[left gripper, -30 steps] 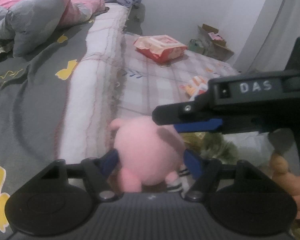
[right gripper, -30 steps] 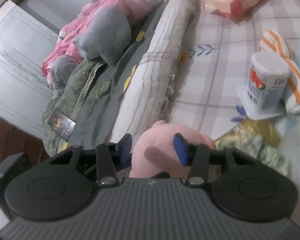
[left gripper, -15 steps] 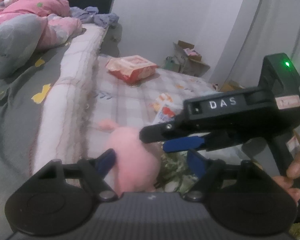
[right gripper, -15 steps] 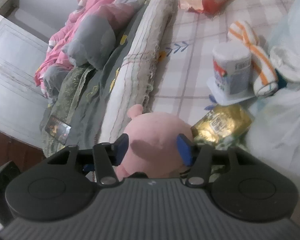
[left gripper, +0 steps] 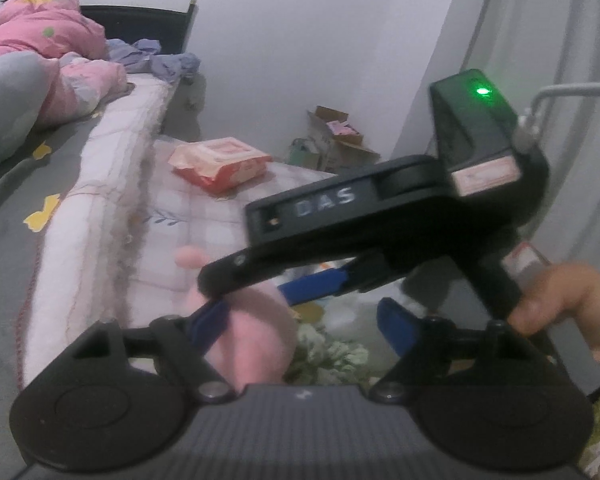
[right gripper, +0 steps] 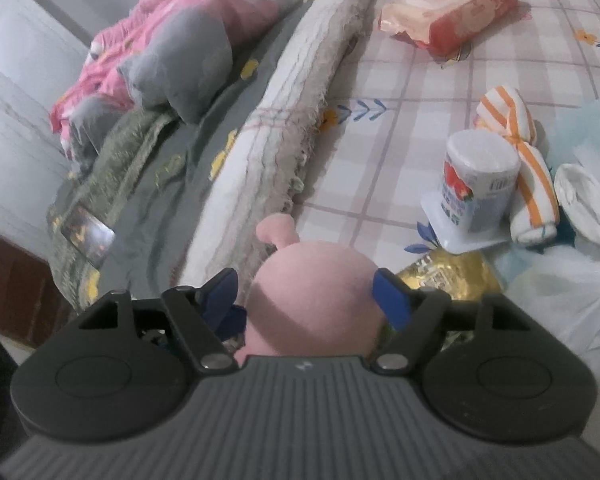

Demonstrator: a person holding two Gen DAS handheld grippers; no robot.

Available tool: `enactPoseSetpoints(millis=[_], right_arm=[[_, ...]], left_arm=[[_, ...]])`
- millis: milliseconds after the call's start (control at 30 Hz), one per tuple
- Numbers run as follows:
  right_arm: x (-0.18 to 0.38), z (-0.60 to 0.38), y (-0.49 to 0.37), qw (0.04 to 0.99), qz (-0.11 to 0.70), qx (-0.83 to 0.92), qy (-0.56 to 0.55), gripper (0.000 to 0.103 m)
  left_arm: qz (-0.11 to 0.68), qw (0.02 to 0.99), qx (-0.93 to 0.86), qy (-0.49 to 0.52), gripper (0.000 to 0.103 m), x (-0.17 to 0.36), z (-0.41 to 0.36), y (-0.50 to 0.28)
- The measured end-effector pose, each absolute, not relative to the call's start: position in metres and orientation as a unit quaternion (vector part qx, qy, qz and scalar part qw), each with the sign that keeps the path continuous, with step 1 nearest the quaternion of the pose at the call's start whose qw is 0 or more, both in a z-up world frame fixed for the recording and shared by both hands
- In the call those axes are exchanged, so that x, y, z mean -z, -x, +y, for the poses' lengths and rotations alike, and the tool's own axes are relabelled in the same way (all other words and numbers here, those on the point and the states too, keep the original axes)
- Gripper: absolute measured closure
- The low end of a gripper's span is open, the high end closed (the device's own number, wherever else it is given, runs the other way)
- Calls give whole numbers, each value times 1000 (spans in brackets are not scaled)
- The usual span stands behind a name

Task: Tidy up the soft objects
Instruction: 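Grasp the pink plush toy by its head with the right gripper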

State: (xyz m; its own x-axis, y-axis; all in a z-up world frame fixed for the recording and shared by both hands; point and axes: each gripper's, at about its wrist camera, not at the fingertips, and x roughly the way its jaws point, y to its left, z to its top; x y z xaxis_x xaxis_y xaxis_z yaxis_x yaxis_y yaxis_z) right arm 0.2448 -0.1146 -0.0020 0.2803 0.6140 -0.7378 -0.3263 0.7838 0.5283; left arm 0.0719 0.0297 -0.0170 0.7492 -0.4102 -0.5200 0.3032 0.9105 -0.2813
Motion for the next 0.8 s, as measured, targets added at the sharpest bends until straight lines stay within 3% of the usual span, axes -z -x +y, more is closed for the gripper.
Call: enactPoseSetpoints(millis=[400, 800], right_arm=[[13, -150, -234, 771, 530, -292, -198, 36], [17, -183, -227, 762, 528, -283, -246, 36]], left_arm=[[303, 923, 221, 87, 20, 19, 26, -64], [358, 915, 172, 69, 19, 41, 18, -93]])
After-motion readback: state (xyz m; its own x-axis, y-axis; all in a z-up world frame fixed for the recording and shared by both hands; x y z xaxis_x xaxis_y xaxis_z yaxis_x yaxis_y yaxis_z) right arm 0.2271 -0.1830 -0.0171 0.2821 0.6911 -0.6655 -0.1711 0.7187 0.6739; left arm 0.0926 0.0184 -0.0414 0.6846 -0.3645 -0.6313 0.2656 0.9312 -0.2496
